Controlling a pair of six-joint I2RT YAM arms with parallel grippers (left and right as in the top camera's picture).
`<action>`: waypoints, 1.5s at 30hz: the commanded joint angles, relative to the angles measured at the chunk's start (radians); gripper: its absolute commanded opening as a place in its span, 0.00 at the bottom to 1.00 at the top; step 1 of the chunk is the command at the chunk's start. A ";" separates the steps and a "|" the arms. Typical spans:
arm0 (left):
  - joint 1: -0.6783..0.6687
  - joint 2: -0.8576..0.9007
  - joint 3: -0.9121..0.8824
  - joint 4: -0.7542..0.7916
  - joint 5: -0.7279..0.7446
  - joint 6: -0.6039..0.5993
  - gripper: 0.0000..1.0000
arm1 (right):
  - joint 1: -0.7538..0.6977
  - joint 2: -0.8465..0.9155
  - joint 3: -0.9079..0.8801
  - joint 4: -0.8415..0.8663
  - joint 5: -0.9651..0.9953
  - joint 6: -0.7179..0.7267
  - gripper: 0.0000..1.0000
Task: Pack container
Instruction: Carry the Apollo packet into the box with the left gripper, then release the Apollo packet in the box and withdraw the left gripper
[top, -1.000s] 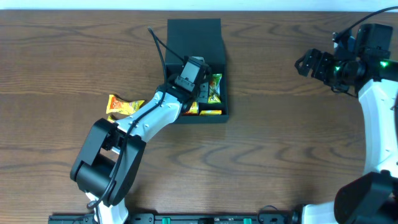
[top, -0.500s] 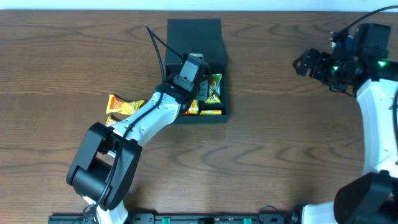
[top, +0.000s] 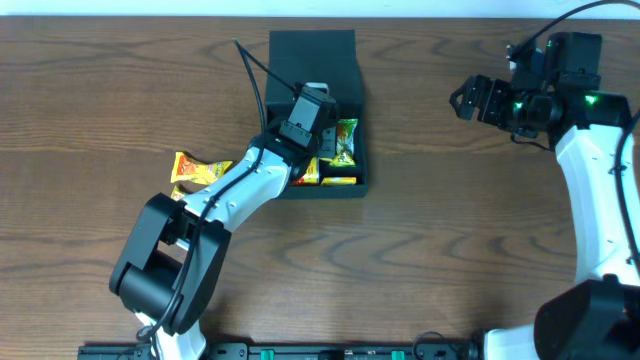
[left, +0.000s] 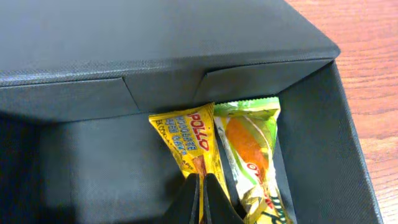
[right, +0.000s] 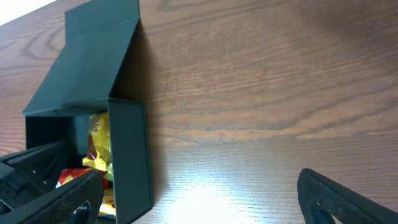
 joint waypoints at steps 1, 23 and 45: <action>0.007 0.016 -0.002 0.003 -0.015 0.014 0.06 | 0.010 -0.001 -0.003 0.003 -0.003 -0.015 0.99; 0.007 0.062 -0.002 0.001 -0.101 0.041 0.06 | 0.023 -0.001 -0.003 -0.001 -0.003 -0.015 0.99; 0.006 0.137 -0.002 0.057 0.001 0.046 0.06 | 0.033 -0.001 -0.003 0.006 -0.002 -0.015 0.99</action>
